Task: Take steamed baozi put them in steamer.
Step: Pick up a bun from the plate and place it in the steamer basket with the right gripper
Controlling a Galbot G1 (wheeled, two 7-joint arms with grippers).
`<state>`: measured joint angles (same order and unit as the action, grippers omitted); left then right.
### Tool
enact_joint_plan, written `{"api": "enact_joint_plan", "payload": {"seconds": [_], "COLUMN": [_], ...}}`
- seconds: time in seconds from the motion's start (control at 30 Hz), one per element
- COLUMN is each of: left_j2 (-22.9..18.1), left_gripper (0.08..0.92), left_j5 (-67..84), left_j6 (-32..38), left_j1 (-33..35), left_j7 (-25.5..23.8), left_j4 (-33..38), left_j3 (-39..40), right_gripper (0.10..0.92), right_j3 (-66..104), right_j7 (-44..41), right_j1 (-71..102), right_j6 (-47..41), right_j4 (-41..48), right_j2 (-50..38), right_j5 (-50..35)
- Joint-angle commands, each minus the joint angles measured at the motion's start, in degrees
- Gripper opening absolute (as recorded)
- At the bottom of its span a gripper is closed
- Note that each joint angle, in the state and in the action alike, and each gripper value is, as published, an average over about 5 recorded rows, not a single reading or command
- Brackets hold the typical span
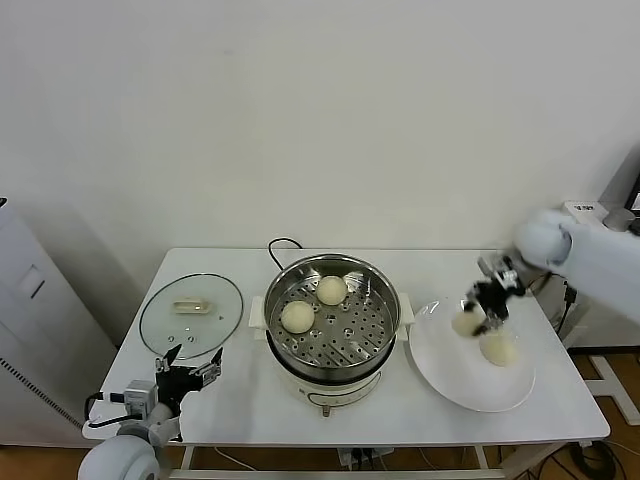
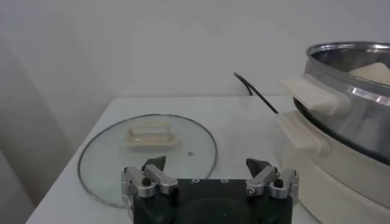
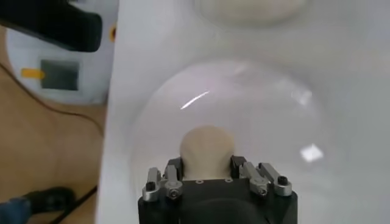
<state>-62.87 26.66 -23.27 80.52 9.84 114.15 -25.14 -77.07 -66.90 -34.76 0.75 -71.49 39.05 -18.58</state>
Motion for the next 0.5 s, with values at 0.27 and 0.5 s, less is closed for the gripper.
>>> {"api": "enact_joint_plan", "payload": {"seconds": [0.27,0.5], "left_j2": [0.2,0.5], "left_gripper": [0.823,0.823], "left_j5": [0.1,0.3], "left_j6": [0.3,0.4], "left_j1": [0.1,0.3], "left_j7": [-0.1,-0.2], "left_j4": [0.0,0.0], "left_j3": [0.4,0.1], "right_gripper": [0.477,0.475], "right_j3": [7.5,6.2], "right_j7": [-0.7,-0.6], "right_j1": [-7.3,-2.8], "right_j6": [22.0,30.7], "right_j4": [-3.2,-9.2], "right_j2": [22.4,25.2], "right_j5": [-2.7,3.4]}}
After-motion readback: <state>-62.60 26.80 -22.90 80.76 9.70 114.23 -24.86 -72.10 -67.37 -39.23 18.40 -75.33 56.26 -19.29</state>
